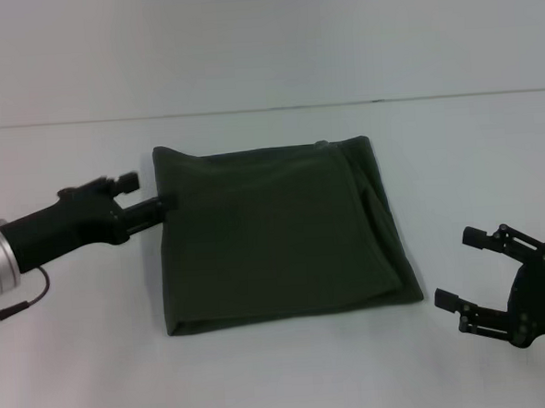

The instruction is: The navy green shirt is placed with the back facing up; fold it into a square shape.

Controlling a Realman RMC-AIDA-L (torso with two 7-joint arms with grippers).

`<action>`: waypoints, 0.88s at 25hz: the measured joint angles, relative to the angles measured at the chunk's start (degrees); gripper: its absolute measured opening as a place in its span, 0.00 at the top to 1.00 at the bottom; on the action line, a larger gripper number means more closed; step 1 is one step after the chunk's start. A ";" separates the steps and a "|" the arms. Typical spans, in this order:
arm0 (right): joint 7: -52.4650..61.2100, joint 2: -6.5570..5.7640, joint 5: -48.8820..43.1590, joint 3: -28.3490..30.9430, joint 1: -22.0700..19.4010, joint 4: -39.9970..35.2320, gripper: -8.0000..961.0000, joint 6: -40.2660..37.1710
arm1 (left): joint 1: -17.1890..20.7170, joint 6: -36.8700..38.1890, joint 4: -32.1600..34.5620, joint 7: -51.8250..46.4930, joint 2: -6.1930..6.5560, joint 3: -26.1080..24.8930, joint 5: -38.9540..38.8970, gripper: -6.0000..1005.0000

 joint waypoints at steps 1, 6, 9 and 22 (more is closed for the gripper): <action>-0.09 0.00 0.15 0.01 0.05 0.04 0.06 0.54 | 0.69 3.56 -0.83 5.52 0.01 -0.25 -2.28 0.39; -0.56 0.09 0.75 -0.01 0.16 1.16 0.06 2.90 | 3.46 16.62 -5.26 27.13 -0.18 -0.37 -4.24 0.25; -1.72 0.09 0.81 -0.45 -0.08 1.49 0.06 3.58 | 4.78 18.65 -9.27 34.99 -0.20 -0.43 -2.40 0.16; -4.99 -0.07 0.51 -5.94 -1.82 4.75 0.06 5.89 | 9.50 21.69 -18.51 43.01 -0.19 -9.12 4.04 0.06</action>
